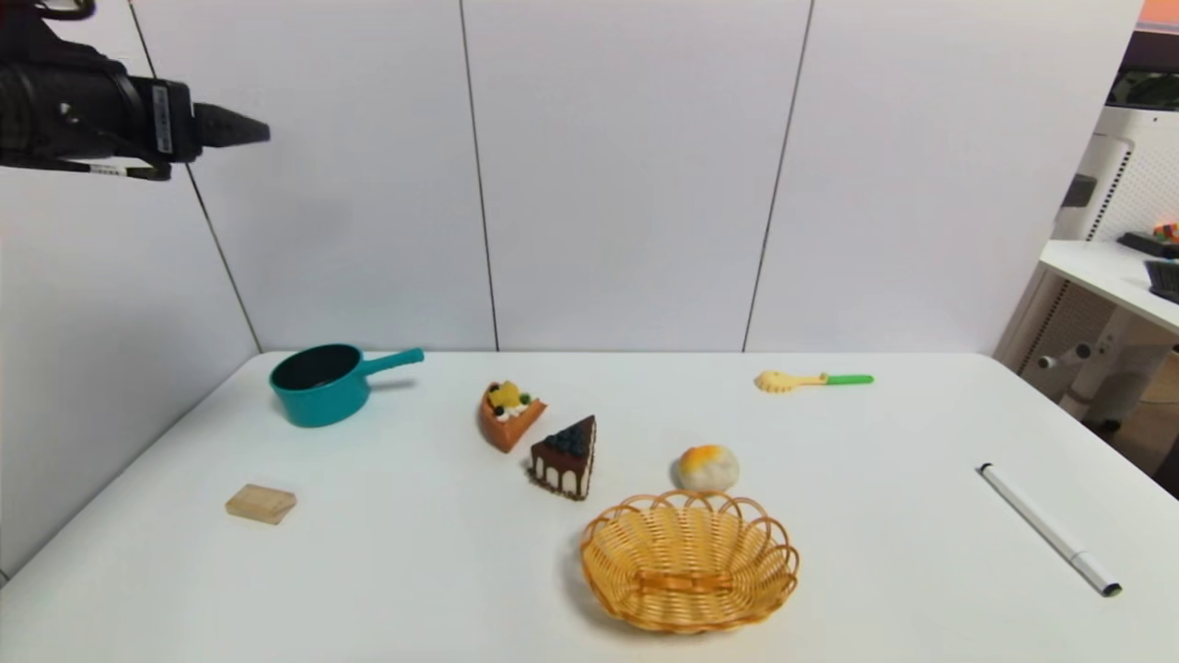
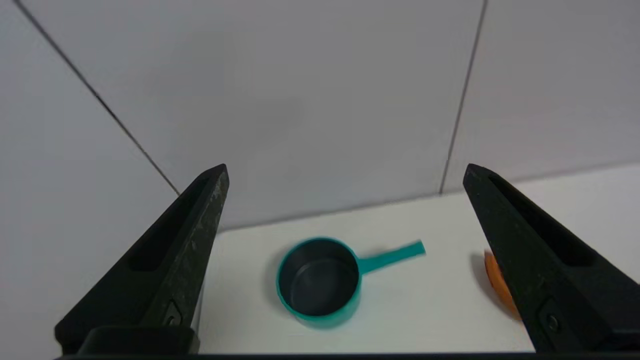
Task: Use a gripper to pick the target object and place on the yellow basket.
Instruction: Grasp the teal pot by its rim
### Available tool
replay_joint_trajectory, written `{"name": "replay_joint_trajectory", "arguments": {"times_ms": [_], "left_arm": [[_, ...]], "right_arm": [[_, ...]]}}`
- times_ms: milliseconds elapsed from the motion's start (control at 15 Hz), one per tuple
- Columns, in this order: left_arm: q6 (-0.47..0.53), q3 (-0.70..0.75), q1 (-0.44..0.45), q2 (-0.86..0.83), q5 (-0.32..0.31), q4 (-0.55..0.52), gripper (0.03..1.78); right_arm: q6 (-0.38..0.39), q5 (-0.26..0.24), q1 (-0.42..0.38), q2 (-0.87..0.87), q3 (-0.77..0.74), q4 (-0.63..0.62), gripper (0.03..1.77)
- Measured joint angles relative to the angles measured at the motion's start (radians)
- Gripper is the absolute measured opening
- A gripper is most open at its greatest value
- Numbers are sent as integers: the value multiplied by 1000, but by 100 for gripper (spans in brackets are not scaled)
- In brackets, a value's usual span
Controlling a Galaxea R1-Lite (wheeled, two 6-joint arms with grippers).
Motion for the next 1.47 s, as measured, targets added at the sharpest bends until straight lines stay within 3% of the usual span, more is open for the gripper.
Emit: {"name": "replay_joint_trajectory", "arguments": {"times_ms": [333,600,867,1267,1467], "left_arm": [[329,-236,89,191,-48,438,169],[584,-264,157,294,-48,631,169],[799,-264,190,384,-77,658,169],[960,-278,192,525,-236,650,169],[993,-281,169,569,-241,650,169]], "right_arm": [[0,0,0,0,0,0,170],[0,1,0,0,0,0,170],[0,0,0,0,0,0,170],[0,1,0,0,0,0,170],[-1,0,0,0,0,0,170]]}}
